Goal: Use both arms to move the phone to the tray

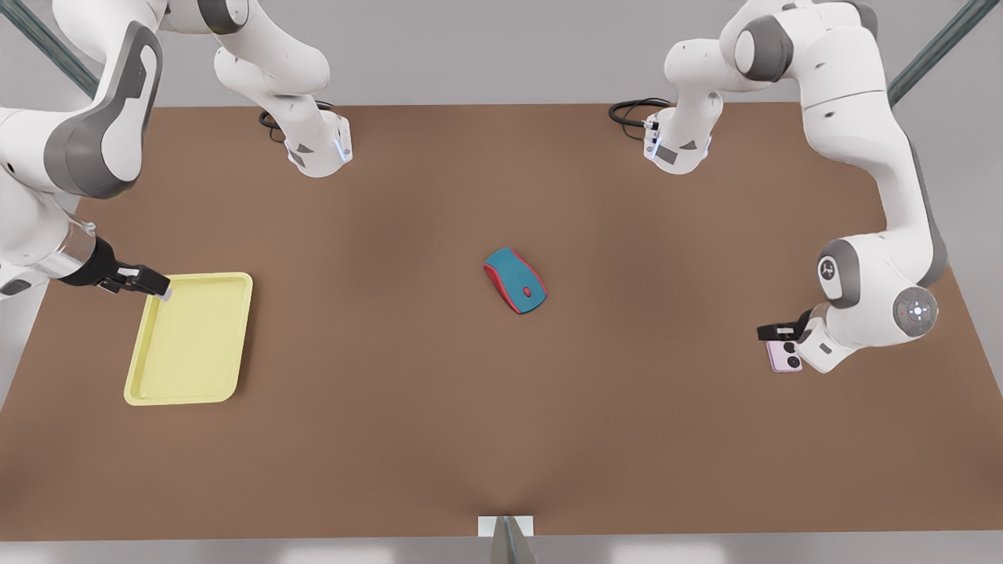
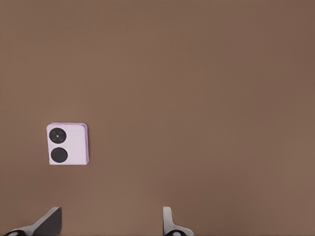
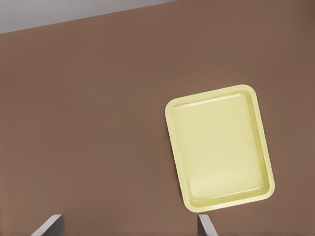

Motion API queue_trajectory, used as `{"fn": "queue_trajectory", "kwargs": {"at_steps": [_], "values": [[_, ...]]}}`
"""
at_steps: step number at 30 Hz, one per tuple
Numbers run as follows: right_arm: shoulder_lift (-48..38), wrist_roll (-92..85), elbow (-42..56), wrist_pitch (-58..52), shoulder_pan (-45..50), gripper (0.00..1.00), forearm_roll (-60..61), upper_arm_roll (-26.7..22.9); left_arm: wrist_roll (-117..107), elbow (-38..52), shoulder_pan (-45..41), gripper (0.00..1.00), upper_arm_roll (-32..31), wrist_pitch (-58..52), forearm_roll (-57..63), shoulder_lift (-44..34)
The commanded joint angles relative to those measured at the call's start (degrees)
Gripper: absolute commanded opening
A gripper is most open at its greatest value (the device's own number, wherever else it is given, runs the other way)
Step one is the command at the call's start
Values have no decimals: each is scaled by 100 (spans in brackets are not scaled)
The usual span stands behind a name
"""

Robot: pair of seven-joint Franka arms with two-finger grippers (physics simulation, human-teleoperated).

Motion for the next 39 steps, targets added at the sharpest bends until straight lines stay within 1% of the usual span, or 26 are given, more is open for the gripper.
{"fn": "queue_trajectory", "kwargs": {"at_steps": [1,3,7,9,19,39], "values": [[-1,52,3,21,-5,100,3,-1,1189,-331,67,100,74,1543,-285,17],[-10,52,3,21,-5,100,3,-1,1189,-473,129,100,74,1746,-285,140],[-1,52,3,21,-23,100,3,-1,1602,-481,428,100,74,1843,-285,412],[-1,52,3,21,-5,100,3,-1,1707,-710,542,100,74,2212,-293,500],[87,52,3,30,74,100,3,34,2226,-710,806,100,74,2792,-293,1107],[131,52,55,30,92,100,3,34,2226,-710,815,100,47,2994,-425,1564]]}}
